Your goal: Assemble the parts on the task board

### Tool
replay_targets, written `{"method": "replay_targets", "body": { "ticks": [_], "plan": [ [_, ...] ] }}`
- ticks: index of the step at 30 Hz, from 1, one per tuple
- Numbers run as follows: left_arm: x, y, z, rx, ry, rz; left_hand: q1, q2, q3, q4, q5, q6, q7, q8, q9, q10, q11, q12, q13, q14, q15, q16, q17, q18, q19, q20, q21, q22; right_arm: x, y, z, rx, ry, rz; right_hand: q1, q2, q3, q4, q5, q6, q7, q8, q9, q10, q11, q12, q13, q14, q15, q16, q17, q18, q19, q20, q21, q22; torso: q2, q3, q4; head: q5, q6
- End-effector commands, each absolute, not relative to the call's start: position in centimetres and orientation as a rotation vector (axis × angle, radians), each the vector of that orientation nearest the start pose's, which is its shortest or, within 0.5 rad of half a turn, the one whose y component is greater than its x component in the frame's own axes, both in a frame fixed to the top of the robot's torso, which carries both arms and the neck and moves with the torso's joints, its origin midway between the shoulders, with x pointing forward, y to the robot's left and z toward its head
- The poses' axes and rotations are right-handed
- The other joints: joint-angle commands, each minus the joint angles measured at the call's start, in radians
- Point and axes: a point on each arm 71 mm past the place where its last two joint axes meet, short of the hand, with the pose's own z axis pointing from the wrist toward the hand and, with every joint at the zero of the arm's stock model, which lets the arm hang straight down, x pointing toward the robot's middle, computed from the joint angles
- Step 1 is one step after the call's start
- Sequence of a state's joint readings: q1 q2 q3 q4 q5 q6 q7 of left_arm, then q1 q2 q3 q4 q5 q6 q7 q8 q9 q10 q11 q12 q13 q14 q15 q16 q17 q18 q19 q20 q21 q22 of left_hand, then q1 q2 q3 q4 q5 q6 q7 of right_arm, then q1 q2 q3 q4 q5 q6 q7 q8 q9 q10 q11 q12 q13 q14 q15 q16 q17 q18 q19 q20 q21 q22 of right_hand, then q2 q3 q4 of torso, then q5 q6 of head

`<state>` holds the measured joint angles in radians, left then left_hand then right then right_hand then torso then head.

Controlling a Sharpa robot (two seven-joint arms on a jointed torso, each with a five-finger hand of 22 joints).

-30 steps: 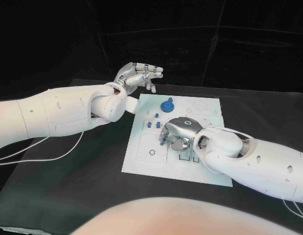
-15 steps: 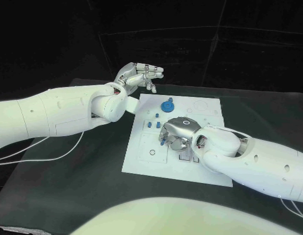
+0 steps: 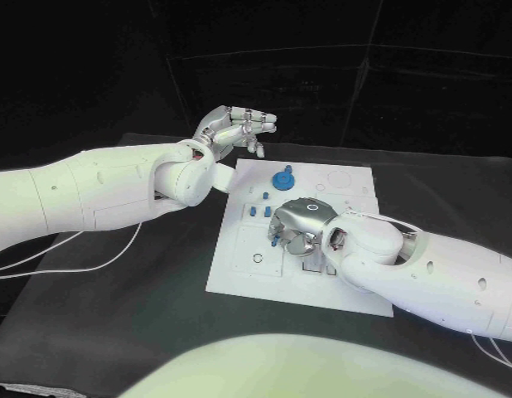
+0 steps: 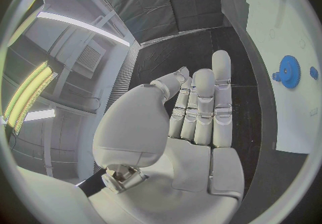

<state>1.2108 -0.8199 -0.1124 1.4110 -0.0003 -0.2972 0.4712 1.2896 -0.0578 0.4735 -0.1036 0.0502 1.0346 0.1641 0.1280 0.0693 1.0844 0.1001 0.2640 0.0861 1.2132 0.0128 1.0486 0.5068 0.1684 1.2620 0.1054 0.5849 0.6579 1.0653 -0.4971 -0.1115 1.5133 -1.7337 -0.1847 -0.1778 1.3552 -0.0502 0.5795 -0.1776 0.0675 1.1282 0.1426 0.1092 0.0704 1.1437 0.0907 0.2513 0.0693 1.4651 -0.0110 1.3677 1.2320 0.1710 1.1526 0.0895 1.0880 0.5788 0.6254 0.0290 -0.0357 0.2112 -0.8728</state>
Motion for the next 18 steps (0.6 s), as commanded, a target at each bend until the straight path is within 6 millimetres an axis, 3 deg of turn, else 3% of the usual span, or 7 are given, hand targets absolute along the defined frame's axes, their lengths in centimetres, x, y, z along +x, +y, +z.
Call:
{"method": "replay_targets", "body": {
  "ticks": [1,18],
  "plan": [
    [50.26,23.18,-19.93,-1.08,1.386,-1.503,0.002,-0.003,-0.002,-0.003,0.003,-0.003,0.006,0.004,-0.002,-0.006,-0.001,0.007,-0.001,-0.008,-0.002,-0.005,-0.002,0.013,-0.005,0.001,-0.007,-0.002,40.77,-2.51,-26.64,-0.641,1.805,0.79,-0.005,-0.006,-0.004,0.004,0.003,0.001,0.006,-0.006,0.0,0.018,-0.016,-0.003,0.0,0.045,-0.001,0.0,-0.001,0.0,-0.009,-0.001,0.001,-0.001,0.001,0.0007,-0.0008,0.0,0.0],
    [50.31,23.21,-19.92,-1.082,1.391,-1.504,0.001,-0.004,-0.002,-0.004,0.002,-0.004,0.006,0.004,-0.002,-0.006,-0.001,0.007,-0.001,-0.009,-0.001,-0.005,-0.003,0.013,-0.006,0.001,-0.007,-0.002,40.5,-2.04,-26.37,-0.628,1.786,0.84,-0.029,-0.017,-0.025,0.014,0.015,-0.023,0.014,-0.026,-0.004,-0.01,-0.006,-0.024,-0.004,0.042,0.008,-0.001,-0.006,0.002,-0.023,0.007,-0.006,-0.016,0.0,0.0005,0.0007,-0.002,0.0]
  ]
}}
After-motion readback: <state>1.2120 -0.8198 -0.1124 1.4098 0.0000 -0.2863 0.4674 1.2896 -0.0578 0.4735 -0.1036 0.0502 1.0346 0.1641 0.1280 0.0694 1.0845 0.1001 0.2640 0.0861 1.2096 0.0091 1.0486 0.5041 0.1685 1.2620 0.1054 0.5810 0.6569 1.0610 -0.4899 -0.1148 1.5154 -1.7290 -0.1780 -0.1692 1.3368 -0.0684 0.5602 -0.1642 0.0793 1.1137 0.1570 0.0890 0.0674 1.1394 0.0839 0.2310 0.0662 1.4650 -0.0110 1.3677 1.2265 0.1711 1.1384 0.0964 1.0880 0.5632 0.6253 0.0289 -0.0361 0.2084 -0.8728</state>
